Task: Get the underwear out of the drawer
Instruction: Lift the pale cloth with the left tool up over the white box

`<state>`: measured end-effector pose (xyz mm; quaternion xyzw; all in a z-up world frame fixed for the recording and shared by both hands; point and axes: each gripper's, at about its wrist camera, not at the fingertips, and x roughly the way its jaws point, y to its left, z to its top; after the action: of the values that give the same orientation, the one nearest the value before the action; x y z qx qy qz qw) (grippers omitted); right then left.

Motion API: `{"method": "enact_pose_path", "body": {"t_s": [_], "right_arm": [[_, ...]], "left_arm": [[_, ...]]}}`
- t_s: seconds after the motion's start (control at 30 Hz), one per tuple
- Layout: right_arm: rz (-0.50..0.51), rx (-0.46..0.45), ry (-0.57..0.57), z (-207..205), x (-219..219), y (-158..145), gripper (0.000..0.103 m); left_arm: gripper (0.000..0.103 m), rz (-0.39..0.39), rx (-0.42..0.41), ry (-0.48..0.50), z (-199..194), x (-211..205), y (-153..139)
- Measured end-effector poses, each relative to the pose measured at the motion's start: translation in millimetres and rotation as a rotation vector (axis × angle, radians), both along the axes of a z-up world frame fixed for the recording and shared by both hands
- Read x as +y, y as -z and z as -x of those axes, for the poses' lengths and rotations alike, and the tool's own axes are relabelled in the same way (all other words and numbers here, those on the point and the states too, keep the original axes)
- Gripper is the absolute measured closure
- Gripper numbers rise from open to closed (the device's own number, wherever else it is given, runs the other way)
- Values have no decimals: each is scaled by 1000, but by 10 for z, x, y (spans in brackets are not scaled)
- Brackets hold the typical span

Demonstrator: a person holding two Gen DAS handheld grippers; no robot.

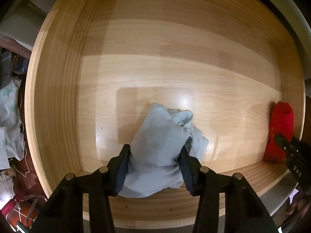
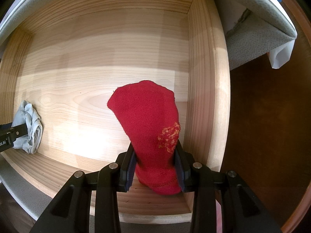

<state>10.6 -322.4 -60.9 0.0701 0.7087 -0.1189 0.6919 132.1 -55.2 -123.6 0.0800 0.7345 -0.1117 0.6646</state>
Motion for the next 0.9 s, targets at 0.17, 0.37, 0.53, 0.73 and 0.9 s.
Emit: {"method": "enact_pose_path", "body": {"t_s": [0.17, 0.37, 0.53, 0.73, 0.9], "right_arm": [[7, 4, -5, -3, 15, 3, 70], [8, 4, -5, -13, 39, 26, 70], [14, 9, -10, -20, 68, 61, 69], [16, 11, -7, -31, 89, 62, 69], [22, 13, -10, -31, 95, 64, 70]], "left_arm": [[58, 15, -19, 5, 86, -21, 46], [60, 0, -64, -6, 173, -30, 8], [61, -6, -93, 0, 264, -61, -94], [61, -26, -140, 12, 316, -55, -236], [61, -26, -170, -1, 339, -14, -412]]}}
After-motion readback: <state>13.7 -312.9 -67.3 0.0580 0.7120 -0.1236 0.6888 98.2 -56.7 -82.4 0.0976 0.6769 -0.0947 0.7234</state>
